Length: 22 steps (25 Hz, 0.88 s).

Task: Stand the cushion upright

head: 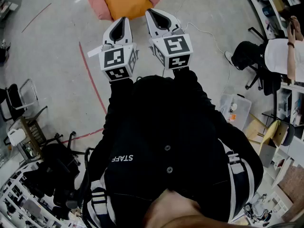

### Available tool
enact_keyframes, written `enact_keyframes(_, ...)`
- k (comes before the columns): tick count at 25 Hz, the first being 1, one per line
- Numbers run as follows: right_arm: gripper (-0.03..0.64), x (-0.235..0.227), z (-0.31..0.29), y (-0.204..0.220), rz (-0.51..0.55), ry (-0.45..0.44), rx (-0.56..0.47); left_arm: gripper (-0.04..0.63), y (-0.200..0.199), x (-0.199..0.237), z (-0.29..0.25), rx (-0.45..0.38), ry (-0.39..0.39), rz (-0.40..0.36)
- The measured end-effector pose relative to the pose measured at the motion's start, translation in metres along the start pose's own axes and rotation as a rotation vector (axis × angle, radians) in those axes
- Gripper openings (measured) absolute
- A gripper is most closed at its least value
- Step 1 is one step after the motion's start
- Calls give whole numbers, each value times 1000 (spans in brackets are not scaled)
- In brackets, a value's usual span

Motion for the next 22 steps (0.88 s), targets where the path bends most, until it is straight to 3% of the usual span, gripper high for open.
enact_keyframes(8, 14, 13, -13, 0, -18, -7, -21, -2, 3, 20, 0, 13, 12, 8)
enact_keyframes(22, 14, 47, -38, 26, -6, -31, 68, 0, 29, 59, 5, 67, 20, 51)
Point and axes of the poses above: the fingertips, and each gripper's own axes: z backward along the fingers, x to its left, y out of its underside, the point moved 9 cm from there along z, backward along the fingers, and after that the axes turned 9 degrees about y, right-handed, at the moved point
